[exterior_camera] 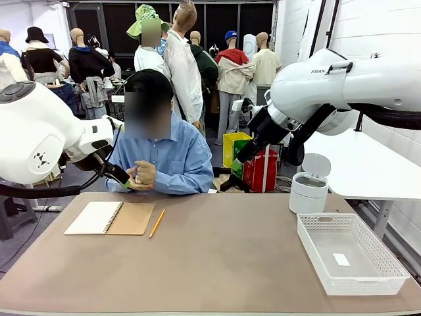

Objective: Sort the paper based on its condition.
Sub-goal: If a person hands you a paper, place it in the Organizing basket , and if it's crumpled, put it in the Trash can.

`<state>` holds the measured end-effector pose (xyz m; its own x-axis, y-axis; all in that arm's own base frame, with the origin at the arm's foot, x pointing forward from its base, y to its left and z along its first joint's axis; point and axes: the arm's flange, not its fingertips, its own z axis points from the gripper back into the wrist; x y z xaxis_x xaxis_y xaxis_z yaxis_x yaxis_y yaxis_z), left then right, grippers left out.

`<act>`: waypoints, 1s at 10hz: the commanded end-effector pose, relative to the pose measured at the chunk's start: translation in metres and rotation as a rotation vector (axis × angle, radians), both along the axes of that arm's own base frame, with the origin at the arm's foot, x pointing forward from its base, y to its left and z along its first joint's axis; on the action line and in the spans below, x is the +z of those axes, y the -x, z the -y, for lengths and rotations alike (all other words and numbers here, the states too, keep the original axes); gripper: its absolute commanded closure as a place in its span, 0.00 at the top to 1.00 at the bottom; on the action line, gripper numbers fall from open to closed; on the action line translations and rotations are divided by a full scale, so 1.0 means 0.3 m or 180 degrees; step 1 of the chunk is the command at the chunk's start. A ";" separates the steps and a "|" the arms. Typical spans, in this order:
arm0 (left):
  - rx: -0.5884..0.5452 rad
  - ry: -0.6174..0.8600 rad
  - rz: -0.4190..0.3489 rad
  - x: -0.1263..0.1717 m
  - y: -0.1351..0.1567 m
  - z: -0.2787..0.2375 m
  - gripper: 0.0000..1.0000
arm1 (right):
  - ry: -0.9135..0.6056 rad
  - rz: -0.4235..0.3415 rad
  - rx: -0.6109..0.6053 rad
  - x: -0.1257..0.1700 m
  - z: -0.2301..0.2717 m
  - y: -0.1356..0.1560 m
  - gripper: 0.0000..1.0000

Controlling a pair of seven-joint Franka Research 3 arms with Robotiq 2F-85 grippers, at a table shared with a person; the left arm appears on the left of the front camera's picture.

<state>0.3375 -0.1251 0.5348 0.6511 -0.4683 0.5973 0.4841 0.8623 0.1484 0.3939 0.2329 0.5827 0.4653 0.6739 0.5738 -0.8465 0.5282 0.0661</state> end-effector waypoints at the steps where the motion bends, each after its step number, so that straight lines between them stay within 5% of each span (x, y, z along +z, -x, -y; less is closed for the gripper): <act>1: 0.0000 -0.0004 -0.0017 -0.001 0.001 -0.002 1.00 | 0.0003 -0.0019 -0.0001 -0.003 0.001 0.001 1.00; 10: 0.0000 -0.0004 -0.0017 -0.001 0.001 -0.002 1.00 | 0.0003 -0.0019 -0.0001 -0.003 0.001 0.001 1.00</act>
<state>0.3375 -0.1251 0.5348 0.6511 -0.4683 0.5973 0.4841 0.8623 0.1484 0.3939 0.2329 0.5827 0.4653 0.6739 0.5738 -0.8465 0.5282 0.0661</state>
